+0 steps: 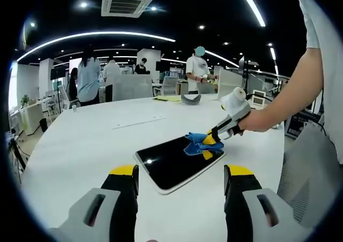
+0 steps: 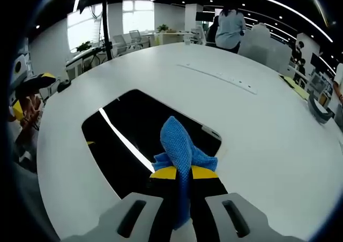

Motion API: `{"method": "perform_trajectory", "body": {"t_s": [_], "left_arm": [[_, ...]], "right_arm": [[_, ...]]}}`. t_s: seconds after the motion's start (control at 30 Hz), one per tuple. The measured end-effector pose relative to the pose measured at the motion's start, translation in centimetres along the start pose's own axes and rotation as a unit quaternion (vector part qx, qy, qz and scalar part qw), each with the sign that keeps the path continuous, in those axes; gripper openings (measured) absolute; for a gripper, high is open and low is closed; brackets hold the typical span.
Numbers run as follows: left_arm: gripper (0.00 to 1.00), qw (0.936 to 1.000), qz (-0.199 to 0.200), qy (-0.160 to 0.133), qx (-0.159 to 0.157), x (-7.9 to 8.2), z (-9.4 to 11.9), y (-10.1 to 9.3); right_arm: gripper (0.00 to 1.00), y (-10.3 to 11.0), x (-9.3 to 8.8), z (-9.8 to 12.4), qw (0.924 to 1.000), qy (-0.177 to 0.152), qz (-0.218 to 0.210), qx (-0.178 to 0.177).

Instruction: Wipe the mirror surface with the cleaning cloth until all visible marks leave the cleaned area.

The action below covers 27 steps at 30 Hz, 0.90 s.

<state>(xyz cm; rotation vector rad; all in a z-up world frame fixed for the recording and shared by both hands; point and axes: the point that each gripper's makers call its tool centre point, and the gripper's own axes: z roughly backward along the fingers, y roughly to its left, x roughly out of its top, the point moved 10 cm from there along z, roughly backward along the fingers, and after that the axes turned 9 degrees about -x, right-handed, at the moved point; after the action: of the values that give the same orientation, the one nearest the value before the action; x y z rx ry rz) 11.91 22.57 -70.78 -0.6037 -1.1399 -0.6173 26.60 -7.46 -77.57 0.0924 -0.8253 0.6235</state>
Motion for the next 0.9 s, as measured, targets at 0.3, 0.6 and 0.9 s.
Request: {"method": "perform_trajectory", "body": {"t_s": [0.3, 0.6, 0.9], "left_arm": [[0.64, 1.0000, 0.000, 0.000, -0.002, 0.0, -0.1, 0.1], [0.64, 1.0000, 0.001, 0.001, -0.002, -0.1, 0.0, 0.0], [0.64, 1.0000, 0.002, 0.001, -0.001, -0.2, 0.1, 0.1]], "right_arm": [[0.02, 0.4, 0.4, -0.3, 1.0000, -0.001, 0.003, 0.006], [0.02, 1.6, 1.0, -0.8, 0.9998, -0.004, 0.009, 0.016], [0.02, 2.2, 1.4, -1.1, 0.9997, -0.006, 0.010, 0.021]]}}
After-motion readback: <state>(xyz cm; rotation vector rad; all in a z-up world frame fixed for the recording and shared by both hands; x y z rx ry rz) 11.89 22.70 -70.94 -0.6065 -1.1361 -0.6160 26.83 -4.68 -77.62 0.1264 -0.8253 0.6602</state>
